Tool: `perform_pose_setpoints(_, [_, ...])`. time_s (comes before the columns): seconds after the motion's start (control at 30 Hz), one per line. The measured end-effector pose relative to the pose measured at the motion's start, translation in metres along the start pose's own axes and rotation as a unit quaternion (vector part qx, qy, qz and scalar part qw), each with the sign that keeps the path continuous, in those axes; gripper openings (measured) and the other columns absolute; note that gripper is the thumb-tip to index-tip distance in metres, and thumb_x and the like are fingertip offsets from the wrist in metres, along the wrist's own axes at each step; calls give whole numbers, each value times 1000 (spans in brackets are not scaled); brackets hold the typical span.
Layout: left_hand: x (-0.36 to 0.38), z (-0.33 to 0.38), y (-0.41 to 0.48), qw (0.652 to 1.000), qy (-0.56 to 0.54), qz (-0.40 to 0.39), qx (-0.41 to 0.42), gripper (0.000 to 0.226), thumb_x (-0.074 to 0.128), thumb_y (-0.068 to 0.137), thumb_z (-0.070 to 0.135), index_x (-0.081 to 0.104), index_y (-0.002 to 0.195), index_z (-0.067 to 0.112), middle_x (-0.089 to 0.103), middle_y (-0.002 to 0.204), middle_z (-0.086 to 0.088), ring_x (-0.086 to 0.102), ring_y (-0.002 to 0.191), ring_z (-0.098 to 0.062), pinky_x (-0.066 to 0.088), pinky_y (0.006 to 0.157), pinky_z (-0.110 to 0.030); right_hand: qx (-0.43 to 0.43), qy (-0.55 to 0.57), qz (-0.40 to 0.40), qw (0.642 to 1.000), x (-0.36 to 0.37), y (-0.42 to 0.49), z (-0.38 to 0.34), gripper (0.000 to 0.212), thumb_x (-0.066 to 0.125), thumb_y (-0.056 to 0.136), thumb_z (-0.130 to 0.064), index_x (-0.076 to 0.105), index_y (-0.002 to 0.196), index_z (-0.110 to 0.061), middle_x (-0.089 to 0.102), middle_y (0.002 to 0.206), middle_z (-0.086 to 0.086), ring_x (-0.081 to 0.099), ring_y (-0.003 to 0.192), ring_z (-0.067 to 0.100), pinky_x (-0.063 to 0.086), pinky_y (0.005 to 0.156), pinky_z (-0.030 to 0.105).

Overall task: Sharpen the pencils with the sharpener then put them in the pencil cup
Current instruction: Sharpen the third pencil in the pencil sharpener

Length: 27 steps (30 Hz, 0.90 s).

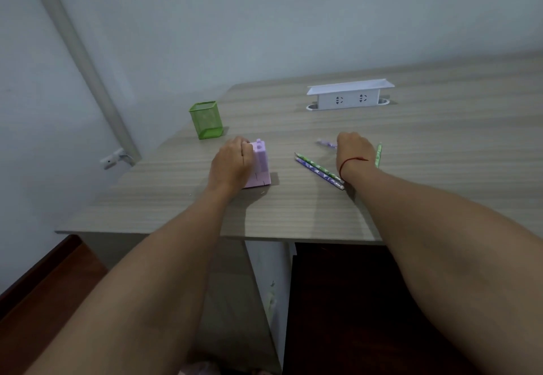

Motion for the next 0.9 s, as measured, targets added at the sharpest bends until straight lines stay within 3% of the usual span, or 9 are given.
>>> perform_pose_setpoints(0.17, [-16, -2, -7, 999, 27, -39, 3, 40, 25, 87, 30, 56, 87, 5, 57, 89, -17, 52, 81, -31, 38, 67, -35, -118, 14, -12, 993, -13, -4, -27, 35, 41, 92, 9, 59, 120, -1, 55, 122, 22, 56, 113, 37, 49, 95, 42])
perform_pose_setpoints(0.33, [-55, -26, -20, 997, 54, -55, -12, 34, 23, 80, 33, 46, 71, 11, 58, 88, -24, 53, 84, -37, 41, 71, -40, -231, 22, -50, 971, -15, -22, -58, 33, 54, 87, 0, 65, 116, -12, 59, 121, 17, 58, 111, 34, 47, 91, 35])
perform_pose_setpoints(0.6, [-69, -39, -32, 994, 23, -101, -30, 24, 31, 96, 15, 47, 78, 13, 58, 96, -23, 49, 86, -29, 33, 72, -32, -251, 23, -44, 967, -11, -51, -79, 36, 46, 88, 7, 67, 112, -10, 60, 119, 15, 58, 110, 32, 48, 93, 36])
perform_pose_setpoints(0.7, [-66, -37, -32, 993, 21, -106, -38, 26, 31, 96, 15, 54, 86, 9, 59, 103, -23, 52, 96, -32, 37, 77, -33, -242, 26, -33, 969, -17, -52, -76, 36, 46, 88, 7, 67, 112, -9, 61, 118, 15, 59, 109, 32, 49, 94, 37])
perform_pose_setpoints(0.9, [-64, -39, -31, 993, 19, -105, -45, 29, 30, 96, 16, 56, 91, 5, 59, 104, -22, 50, 90, -28, 36, 74, -33, -240, 9, -42, 970, -20, -60, -80, 38, 45, 88, 9, 65, 115, -9, 57, 121, 16, 58, 111, 33, 49, 96, 40])
Point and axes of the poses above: each hand's wrist, its own y-axis towards the middle knuckle, its own x-axis out of the palm, z = x × y, the point moved 3 cm from there along y, towards the middle knuckle
